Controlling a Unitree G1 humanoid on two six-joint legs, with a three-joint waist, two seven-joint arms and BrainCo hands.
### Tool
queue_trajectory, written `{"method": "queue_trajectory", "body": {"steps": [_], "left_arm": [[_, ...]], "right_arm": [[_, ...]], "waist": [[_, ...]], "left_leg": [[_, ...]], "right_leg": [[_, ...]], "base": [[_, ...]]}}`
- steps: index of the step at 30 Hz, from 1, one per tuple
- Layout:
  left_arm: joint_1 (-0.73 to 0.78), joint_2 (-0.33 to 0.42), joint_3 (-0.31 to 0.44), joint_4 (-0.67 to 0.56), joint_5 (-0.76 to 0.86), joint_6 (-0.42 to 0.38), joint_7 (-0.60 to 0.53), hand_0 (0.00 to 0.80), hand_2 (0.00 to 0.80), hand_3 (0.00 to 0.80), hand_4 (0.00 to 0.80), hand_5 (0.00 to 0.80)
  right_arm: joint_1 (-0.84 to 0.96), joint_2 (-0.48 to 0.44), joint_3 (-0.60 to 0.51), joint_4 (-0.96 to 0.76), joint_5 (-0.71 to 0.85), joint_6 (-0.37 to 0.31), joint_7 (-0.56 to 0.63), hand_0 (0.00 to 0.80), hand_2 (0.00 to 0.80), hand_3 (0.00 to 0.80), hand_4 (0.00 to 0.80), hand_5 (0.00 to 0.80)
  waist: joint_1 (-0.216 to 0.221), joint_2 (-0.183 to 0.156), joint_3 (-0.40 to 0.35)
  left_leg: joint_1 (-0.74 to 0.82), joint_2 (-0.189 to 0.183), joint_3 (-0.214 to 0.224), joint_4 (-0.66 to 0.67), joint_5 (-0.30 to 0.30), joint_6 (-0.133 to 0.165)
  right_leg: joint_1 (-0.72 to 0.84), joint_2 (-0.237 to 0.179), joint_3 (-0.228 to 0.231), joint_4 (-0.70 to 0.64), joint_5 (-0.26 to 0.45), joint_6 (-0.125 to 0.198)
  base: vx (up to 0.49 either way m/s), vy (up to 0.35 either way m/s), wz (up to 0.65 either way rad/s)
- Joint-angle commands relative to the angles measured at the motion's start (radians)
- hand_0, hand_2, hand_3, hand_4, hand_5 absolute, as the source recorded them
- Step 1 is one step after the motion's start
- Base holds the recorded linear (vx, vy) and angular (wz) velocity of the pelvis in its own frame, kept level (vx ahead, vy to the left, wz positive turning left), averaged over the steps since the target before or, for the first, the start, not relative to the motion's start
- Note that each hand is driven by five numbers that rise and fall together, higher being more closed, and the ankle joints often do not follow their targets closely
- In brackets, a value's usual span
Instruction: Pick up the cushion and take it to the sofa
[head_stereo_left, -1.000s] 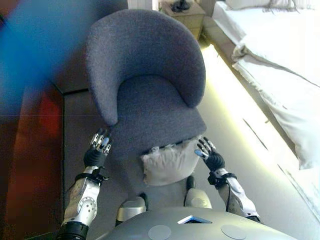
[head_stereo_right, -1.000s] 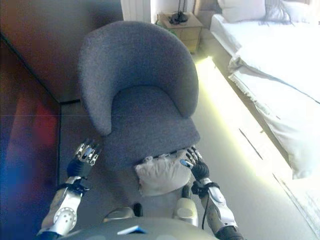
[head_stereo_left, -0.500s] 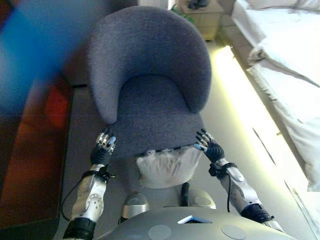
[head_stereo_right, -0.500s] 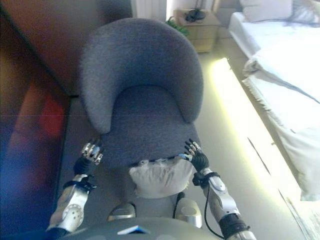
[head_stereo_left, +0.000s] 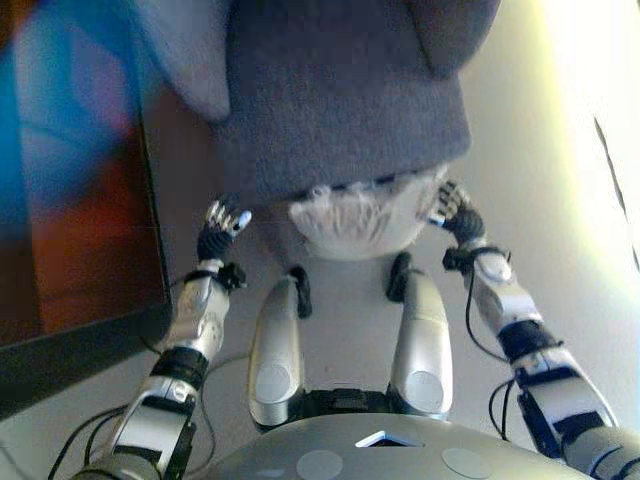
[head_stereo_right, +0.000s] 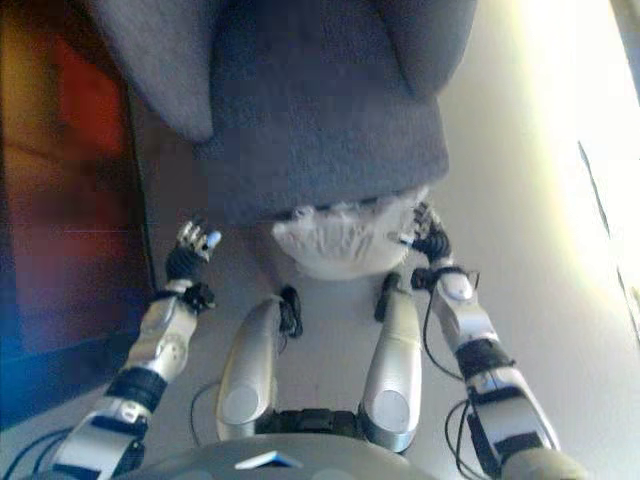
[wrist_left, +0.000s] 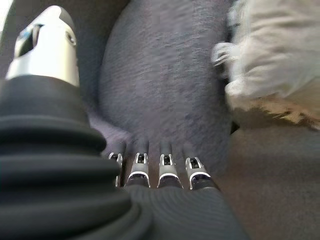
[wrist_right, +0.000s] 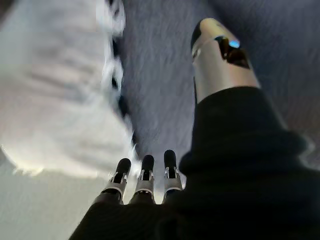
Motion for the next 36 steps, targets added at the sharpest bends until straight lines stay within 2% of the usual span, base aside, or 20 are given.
{"method": "queue_trajectory", "body": {"steps": [1, 5, 8, 14, 20, 23, 28, 36], "left_arm": [[-0.010, -0.005, -0.008, 0.004, 0.005, -0.071, 0.035, 0.000, 0.000, 0.000, 0.000, 0.000], [-0.044, -0.004, -0.016, 0.011, 0.020, -0.065, 0.027, 0.000, 0.000, 0.000, 0.000, 0.000], [-0.067, 0.004, -0.034, 0.026, 0.027, -0.054, -0.003, 0.000, 0.000, 0.000, 0.000, 0.000], [-0.151, 0.022, -0.047, 0.089, -0.028, -0.026, -0.049, 0.000, 0.000, 0.000, 0.000, 0.000], [-0.231, 0.044, -0.092, 0.122, -0.096, 0.011, -0.170, 0.000, 0.000, 0.000, 0.000, 0.000], [-0.276, 0.059, -0.110, 0.113, -0.164, 0.055, -0.249, 0.000, 0.000, 0.000, 0.000, 0.000], [-0.377, 0.089, -0.145, 0.123, -0.190, 0.124, -0.216, 0.000, 0.000, 0.000, 0.000, 0.000], [-0.487, 0.122, -0.166, 0.163, -0.194, 0.194, -0.199, 0.000, 0.000, 0.000, 0.000, 0.000]], "right_arm": [[-0.048, -0.041, -0.034, 0.008, 0.047, -0.085, -0.071, 0.000, 0.000, 0.000, 0.000, 0.000], [-0.090, -0.083, -0.102, 0.024, 0.099, -0.150, -0.096, 0.000, 0.000, 0.000, 0.000, 0.000], [-0.103, -0.113, -0.128, 0.039, 0.081, -0.152, -0.073, 0.000, 0.000, 0.000, 0.000, 0.000], [-0.206, -0.200, -0.081, 0.165, 0.096, -0.104, 0.082, 0.000, 0.000, 0.000, 0.000, 0.000], [-0.348, -0.255, -0.020, 0.297, 0.177, -0.063, 0.193, 0.000, 0.000, 0.000, 0.000, 0.000], [-0.411, -0.272, 0.002, 0.344, 0.204, -0.030, 0.237, 0.000, 0.000, 0.000, 0.000, 0.000], [-0.515, -0.273, 0.048, 0.403, 0.212, 0.022, 0.288, 0.000, 0.000, 0.000, 0.000, 0.000], [-0.623, -0.254, 0.103, 0.447, 0.257, 0.116, 0.281, 0.000, 0.000, 0.000, 0.000, 0.000]], "waist": [[0.004, 0.013, -0.010], [0.002, 0.027, 0.021], [-0.001, 0.031, 0.026], [0.009, 0.027, 0.025], [0.027, 0.020, 0.020], [0.033, 0.019, 0.022], [0.035, 0.014, 0.025], [0.035, 0.010, 0.026]], "left_leg": [[-0.084, 0.003, -0.046, 0.004, 0.015, 0.002], [-0.221, 0.007, -0.066, 0.112, -0.005, 0.022], [-0.314, 0.010, -0.081, 0.182, -0.012, 0.028], [-0.470, 0.019, -0.095, 0.339, -0.045, 0.043], [-0.578, 0.020, -0.107, 0.479, -0.093, 0.053], [-0.621, 0.023, -0.114, 0.541, -0.117, 0.055], [-0.679, 0.028, -0.124, 0.605, -0.136, 0.055], [-0.735, 0.040, -0.135, 0.677, -0.149, 0.055]], "right_leg": [[0.003, -0.048, 0.080, 0.049, -0.018, 0.049], [-0.126, -0.037, 0.103, 0.153, -0.039, 0.041], [-0.213, -0.028, 0.117, 0.221, -0.049, 0.037], [-0.363, -0.024, 0.127, 0.363, -0.087, 0.025], [-0.456, -0.040, 0.130, 0.490, -0.151, 0.008], [-0.498, -0.052, 0.136, 0.551, -0.178, 0.004], [-0.559, -0.057, 0.150, 0.616, -0.195, 0.002], [-0.619, -0.063, 0.169, 0.686, -0.209, -0.004]], "base": [[-0.155, 0.044, -0.12], [-0.126, 0.030, -0.07], [-0.083, 0.000, -0.08], [-0.055, -0.072, -0.03], [0.016, -0.099, 0.04], [0.036, -0.069, 0.13], [0.038, -0.059, 0.06], [0.034, -0.031, 0.04]]}}
